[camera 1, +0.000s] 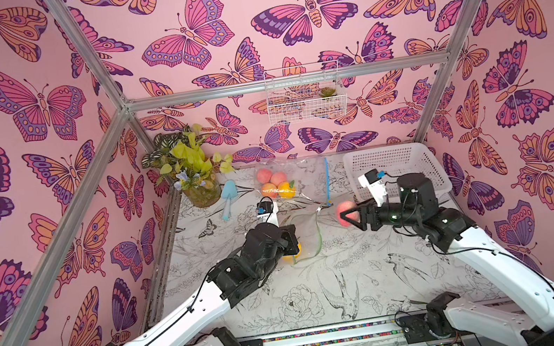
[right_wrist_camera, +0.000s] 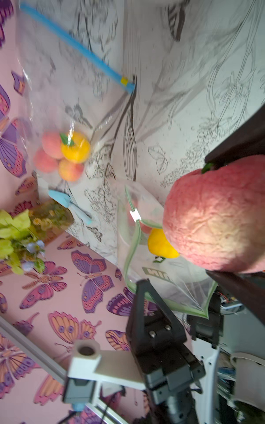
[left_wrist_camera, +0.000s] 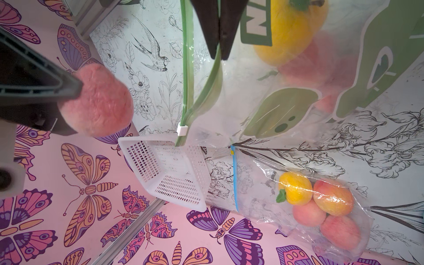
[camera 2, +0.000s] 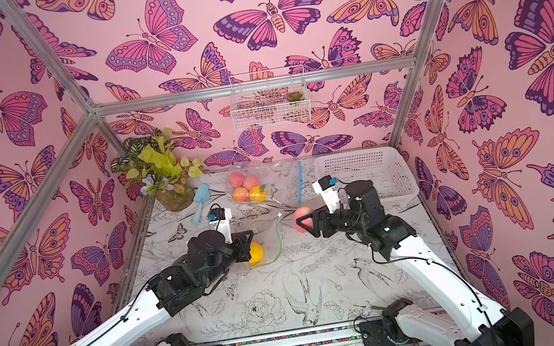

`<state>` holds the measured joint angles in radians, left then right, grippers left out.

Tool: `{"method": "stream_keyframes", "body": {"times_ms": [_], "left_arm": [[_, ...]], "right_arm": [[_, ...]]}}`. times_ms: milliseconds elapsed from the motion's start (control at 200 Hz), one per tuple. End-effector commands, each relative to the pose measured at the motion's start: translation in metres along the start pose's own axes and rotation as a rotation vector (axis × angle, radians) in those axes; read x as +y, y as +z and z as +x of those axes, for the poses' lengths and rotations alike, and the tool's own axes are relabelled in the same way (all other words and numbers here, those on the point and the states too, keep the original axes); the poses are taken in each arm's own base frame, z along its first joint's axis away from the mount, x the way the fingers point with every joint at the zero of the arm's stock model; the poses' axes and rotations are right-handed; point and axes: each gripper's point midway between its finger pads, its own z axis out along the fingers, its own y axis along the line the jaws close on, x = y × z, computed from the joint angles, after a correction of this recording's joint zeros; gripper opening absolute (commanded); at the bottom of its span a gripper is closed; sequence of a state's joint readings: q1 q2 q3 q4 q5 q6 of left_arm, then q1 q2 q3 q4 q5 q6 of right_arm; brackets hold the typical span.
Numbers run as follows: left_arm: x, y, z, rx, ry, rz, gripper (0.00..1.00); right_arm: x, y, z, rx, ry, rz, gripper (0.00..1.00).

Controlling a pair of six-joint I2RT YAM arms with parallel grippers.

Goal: Place the peach in a zip-top bag and seal the zipper
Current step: Place the peach in the zipper food storage bag.

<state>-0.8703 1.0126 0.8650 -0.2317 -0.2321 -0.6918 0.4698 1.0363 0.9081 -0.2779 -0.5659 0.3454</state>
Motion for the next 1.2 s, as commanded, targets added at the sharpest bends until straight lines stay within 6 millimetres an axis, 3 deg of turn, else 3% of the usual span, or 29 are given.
{"method": "stream_keyframes", "body": {"times_ms": [0,200,436,926,1197], "left_arm": [[-0.007,-0.001,-0.008,-0.021,0.005,0.023,0.00],[-0.008,0.000,-0.008,-0.020,0.013,0.023,0.00],[-0.013,0.000,-0.009,-0.014,0.031,0.042,0.00],[-0.031,-0.007,-0.009,0.005,0.054,0.141,0.00],[-0.037,-0.010,-0.009,0.006,0.042,0.178,0.00]], "right_arm": [[0.026,0.021,0.004,0.020,-0.051,-0.059,0.63],[0.057,0.056,0.018,0.089,-0.084,-0.145,0.63],[0.062,0.078,0.021,0.119,-0.083,-0.152,0.63],[0.038,0.096,0.018,0.127,-0.088,0.047,0.65],[0.023,0.096,0.017,0.124,-0.125,0.187,0.76]]}}
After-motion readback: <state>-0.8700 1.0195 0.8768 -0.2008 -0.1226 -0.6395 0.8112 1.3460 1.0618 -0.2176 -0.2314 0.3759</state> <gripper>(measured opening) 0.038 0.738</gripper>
